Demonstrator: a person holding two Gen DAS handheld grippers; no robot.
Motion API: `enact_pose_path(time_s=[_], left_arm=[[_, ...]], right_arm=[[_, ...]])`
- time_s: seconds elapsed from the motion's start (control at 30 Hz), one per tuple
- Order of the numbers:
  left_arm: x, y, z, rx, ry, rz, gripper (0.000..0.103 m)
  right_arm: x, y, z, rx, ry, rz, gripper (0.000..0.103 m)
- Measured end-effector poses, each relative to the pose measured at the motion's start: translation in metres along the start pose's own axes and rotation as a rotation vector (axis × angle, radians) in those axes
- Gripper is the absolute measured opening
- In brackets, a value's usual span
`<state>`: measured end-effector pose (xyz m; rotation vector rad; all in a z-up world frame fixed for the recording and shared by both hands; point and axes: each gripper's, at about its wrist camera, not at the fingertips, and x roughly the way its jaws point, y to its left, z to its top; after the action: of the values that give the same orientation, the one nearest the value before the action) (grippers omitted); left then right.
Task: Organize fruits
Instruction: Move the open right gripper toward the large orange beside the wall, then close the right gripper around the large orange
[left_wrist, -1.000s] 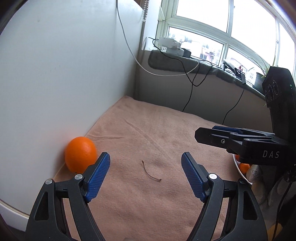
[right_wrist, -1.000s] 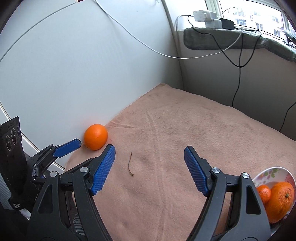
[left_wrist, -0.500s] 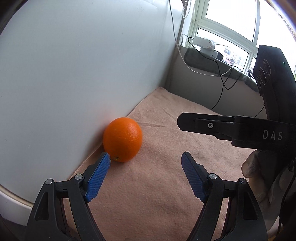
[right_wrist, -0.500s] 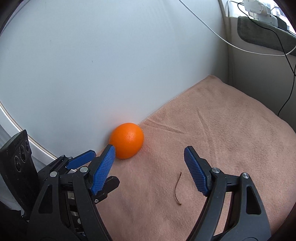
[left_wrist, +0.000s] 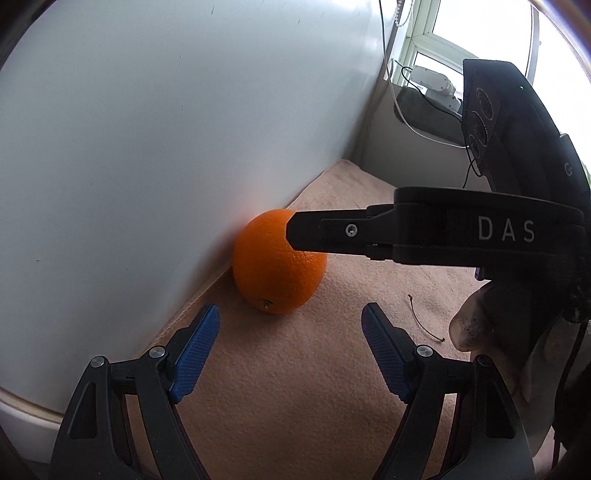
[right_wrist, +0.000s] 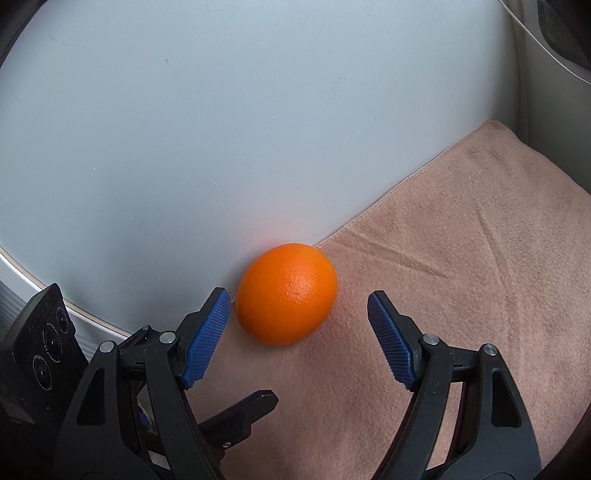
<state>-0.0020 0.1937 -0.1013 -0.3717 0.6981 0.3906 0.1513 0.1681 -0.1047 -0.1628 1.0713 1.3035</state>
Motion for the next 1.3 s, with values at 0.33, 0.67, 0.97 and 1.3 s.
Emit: enact_pose_path(time_s=[0.33,0.67,0.97,1.3], left_arm=[[0.012,0.008,-0.004,0.006,0.026,0.010,0.071],[0.021,0.008,-0.003,0.031,0.049,0.018,0.066],[0.024,0.008,-0.003,0.043,0.068,0.014,0.064],[0.025,0.018,-0.003,0.047,0.067,0.014,0.054]], right_arm=[[0.032,-0.004,0.001,0.035,0.057,0.072,0.079],[0.055,-0.016,0.011,0.077,0.067,0.137,0.079],[0.058,-0.021,0.012,0.072,0.061,0.139,0.076],[0.056,-0.008,-0.003,0.056,0.029,0.112,0.075]])
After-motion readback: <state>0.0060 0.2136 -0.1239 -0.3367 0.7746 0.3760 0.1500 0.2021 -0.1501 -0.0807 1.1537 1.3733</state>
